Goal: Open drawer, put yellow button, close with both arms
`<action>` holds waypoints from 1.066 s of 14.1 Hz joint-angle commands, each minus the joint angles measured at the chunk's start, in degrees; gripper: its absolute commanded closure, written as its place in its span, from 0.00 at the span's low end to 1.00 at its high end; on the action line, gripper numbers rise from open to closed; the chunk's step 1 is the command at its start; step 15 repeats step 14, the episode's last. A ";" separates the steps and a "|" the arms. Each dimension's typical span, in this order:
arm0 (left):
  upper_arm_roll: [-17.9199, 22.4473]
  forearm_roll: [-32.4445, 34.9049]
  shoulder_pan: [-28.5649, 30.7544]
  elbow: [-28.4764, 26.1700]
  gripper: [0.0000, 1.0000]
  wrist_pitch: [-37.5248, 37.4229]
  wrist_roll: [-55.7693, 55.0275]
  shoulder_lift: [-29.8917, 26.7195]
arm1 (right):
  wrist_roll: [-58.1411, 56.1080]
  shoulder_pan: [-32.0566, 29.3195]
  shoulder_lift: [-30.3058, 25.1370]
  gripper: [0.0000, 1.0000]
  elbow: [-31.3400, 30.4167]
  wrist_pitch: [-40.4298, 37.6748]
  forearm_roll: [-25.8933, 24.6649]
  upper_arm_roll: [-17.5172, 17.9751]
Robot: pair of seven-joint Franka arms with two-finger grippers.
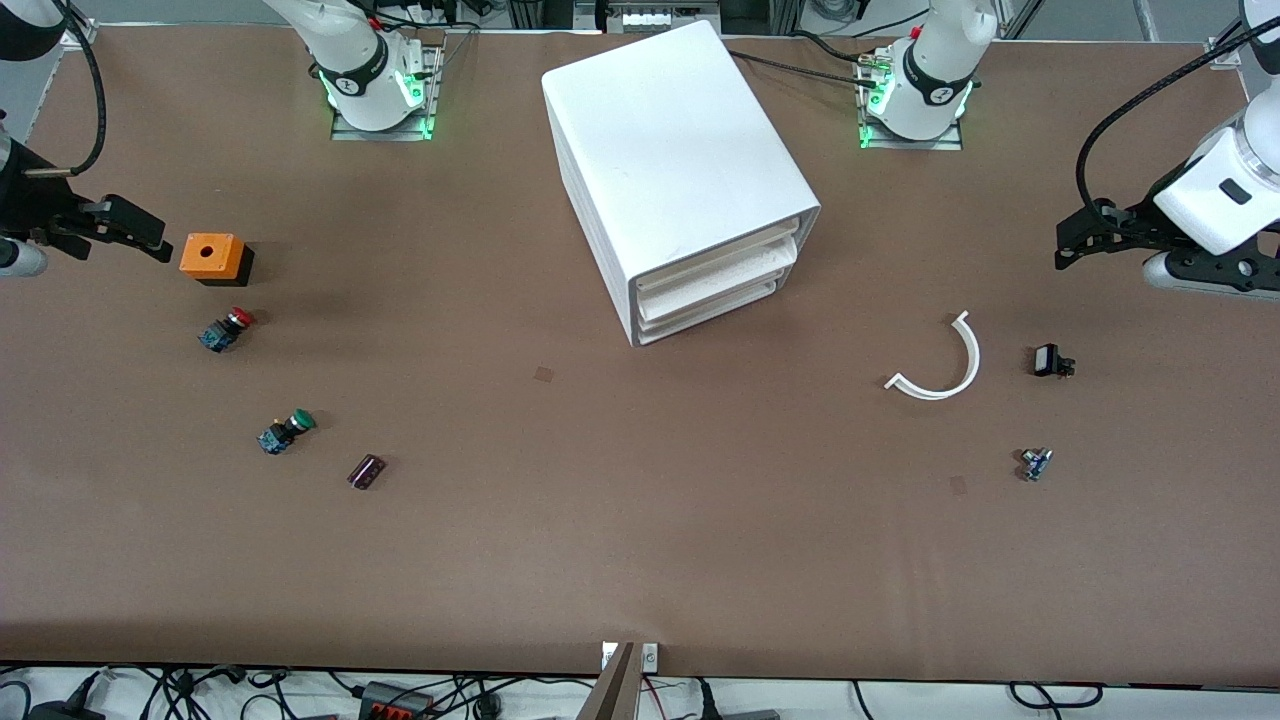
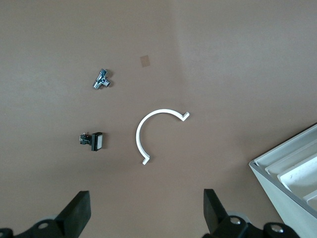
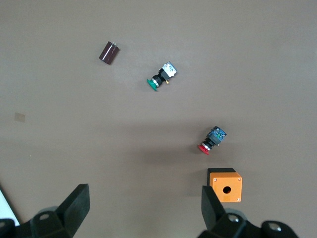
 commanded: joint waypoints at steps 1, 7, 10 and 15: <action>0.24 -0.78 -0.53 0.05 0.00 -0.94 1.30 -1.09 | -0.16 -0.23 -0.39 0.00 -0.46 0.85 -0.75 0.82; 0.15 -0.78 -0.53 0.14 0.00 -1.03 1.30 -1.09 | -0.16 -0.14 -0.04 0.00 -0.46 1.29 -0.75 0.82; 0.15 -0.78 -0.53 0.14 0.00 -1.03 1.30 -1.09 | -0.16 -0.14 -0.04 0.00 -0.46 1.29 -0.75 0.90; 0.15 -0.78 -0.53 0.14 0.00 -1.03 1.30 -1.09 | -0.16 -0.14 -0.04 0.00 -0.46 1.38 -0.75 0.99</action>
